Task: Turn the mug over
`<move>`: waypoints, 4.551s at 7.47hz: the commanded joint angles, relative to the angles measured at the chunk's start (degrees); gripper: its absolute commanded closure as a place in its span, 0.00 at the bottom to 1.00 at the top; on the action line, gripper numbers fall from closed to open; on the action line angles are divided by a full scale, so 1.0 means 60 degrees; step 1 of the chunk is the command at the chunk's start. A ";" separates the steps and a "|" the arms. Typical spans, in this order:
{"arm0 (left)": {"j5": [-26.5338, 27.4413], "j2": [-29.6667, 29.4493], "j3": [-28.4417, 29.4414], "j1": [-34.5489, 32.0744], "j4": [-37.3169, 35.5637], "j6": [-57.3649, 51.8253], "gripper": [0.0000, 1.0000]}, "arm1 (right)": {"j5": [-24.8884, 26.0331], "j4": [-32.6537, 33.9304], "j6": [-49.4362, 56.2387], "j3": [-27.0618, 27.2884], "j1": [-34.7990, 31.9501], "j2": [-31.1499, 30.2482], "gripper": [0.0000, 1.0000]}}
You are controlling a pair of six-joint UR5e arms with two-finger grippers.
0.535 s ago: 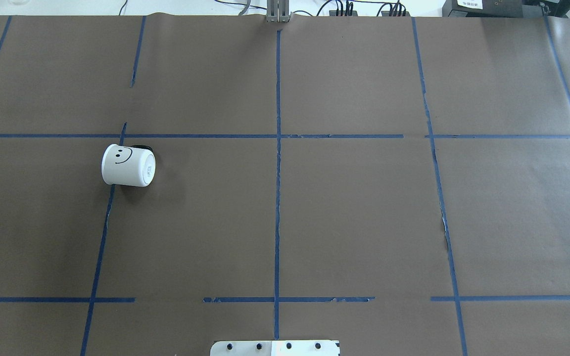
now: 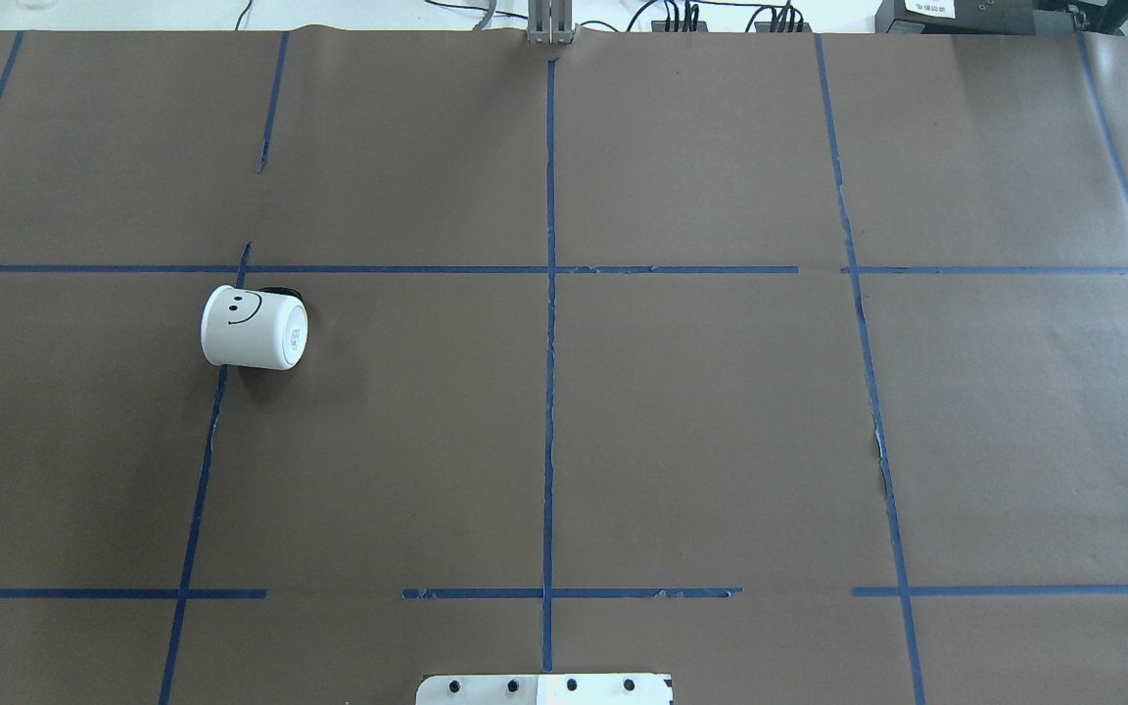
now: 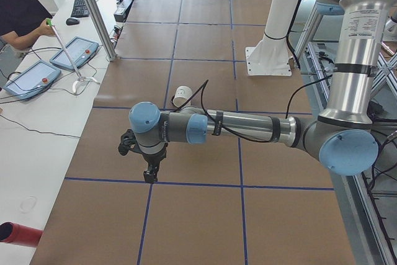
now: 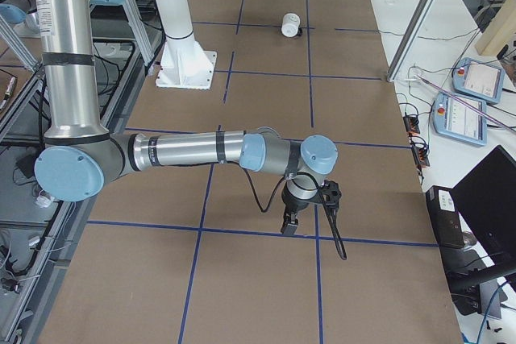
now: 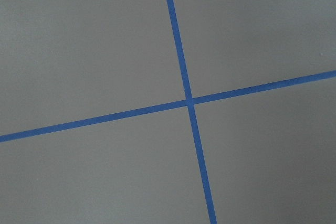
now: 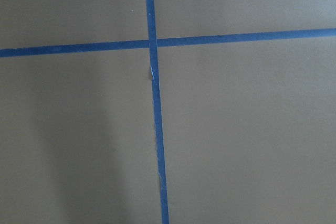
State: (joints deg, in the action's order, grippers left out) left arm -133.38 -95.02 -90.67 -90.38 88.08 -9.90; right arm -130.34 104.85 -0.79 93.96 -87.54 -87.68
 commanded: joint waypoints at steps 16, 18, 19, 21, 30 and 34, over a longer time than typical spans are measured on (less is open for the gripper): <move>0.1162 -0.0685 0.2205 0.5523 1.3458 1.6188 0.00 | 0.0000 0.0000 0.0000 0.0000 0.0000 -0.0006 0.00; 0.1194 -0.1067 0.2628 0.5717 1.4025 1.7364 0.00 | 0.0000 0.0000 0.0000 0.0000 0.0000 0.0008 0.00; 0.1325 -0.1227 0.2819 0.5878 1.4523 1.8050 0.00 | 0.0000 0.0000 0.0000 0.0000 0.0000 -0.0006 0.00; 0.1938 -0.1579 0.2821 0.6565 1.4587 1.8786 0.00 | 0.0000 0.0000 0.0000 0.0000 0.0000 0.0008 0.00; 0.2000 -0.1610 0.2617 0.7139 1.4704 1.8980 0.50 | 0.0000 0.0000 0.0000 0.0000 0.0000 0.0008 0.00; 0.1868 -0.1624 0.2118 0.7139 1.4616 1.9387 1.00 | 0.0000 0.0000 0.0000 0.0000 0.0000 -0.0006 0.00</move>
State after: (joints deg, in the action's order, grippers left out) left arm -121.94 -104.64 -77.31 -47.55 175.85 104.88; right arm -130.34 104.85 -0.79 93.95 -87.54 -87.69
